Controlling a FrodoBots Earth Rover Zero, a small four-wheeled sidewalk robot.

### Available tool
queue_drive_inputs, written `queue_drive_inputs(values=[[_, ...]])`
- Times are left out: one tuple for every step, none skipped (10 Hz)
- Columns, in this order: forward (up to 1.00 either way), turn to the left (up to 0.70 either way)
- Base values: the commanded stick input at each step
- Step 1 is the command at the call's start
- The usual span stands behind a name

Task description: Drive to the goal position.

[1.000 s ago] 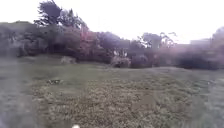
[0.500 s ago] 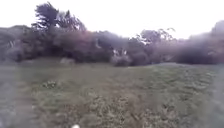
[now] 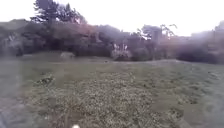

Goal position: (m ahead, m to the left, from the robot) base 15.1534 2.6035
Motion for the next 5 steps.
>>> queue_drive_inputs(values=[[0.45, 0.00], [0.45, 0.00], [0.45, 0.00], [0.45, 0.00], [0.45, 0.00]])
